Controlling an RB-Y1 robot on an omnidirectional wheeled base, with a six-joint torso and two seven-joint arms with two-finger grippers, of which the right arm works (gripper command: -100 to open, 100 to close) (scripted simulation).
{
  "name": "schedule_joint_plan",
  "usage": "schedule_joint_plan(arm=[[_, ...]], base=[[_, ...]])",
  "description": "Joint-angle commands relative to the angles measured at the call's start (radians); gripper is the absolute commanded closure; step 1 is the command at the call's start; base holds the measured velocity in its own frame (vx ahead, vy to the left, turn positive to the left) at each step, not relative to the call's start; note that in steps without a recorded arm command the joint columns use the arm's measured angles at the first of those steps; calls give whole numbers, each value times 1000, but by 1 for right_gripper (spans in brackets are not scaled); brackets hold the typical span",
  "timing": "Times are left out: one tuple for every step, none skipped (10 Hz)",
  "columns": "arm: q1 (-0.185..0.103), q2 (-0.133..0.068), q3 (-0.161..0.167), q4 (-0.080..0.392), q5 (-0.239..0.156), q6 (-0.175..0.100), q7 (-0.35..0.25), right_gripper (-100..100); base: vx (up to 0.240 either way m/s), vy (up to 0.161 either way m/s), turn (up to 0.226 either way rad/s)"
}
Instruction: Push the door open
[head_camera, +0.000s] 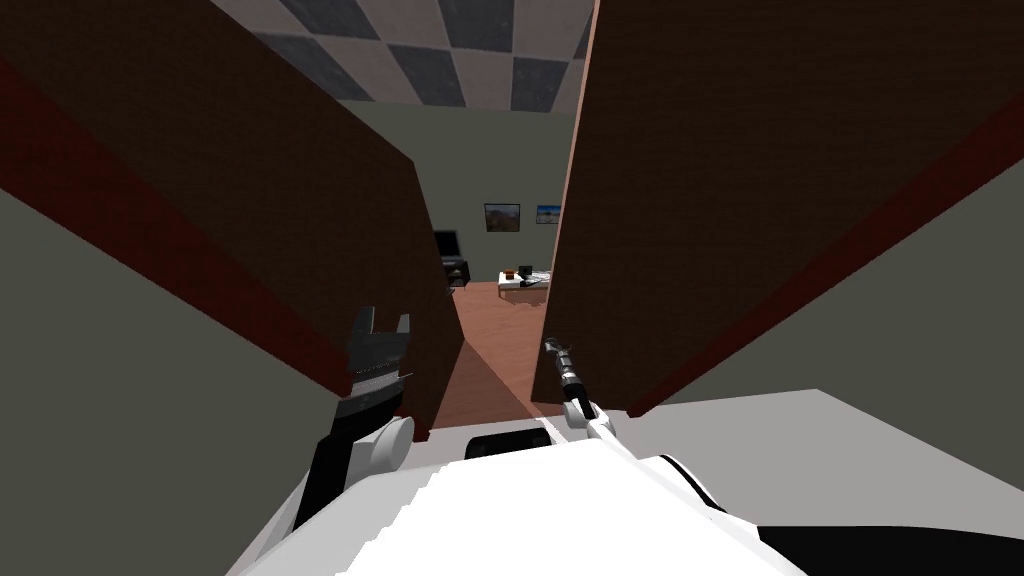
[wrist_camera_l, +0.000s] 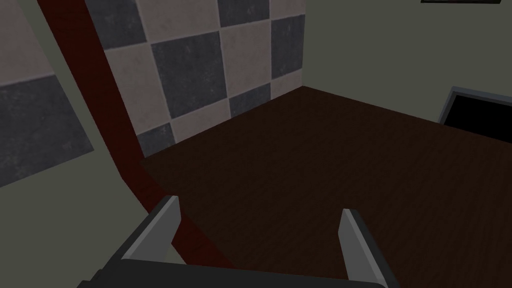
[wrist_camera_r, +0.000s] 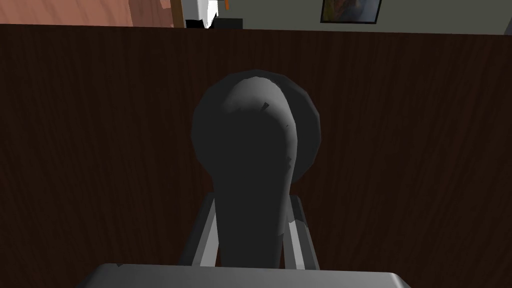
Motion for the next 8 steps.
schedule_joint_plan(arm=[[-9, -11, -22, 23, -12, -18, 4, 100], [-9, -13, -33, 26, -18, -18, 8, 100], [-9, -14, -39, 27, -21, -18, 10, 100], [-8, -15, -50, 29, -27, -18, 15, 100], [-8, -17, -61, 31, -33, -18, 20, 100], [-7, -19, -73, 34, -40, -19, 24, 100], [-7, -19, -73, 34, -40, -19, 24, 100], [-7, -21, -91, 37, -49, -19, 32, 100]], base=[[147, 25, -28], [183, 32, -46], [167, 55, -54], [158, 72, -60], [193, 71, -58], [199, 59, -69], [138, 27, -34], [163, 29, -35]])
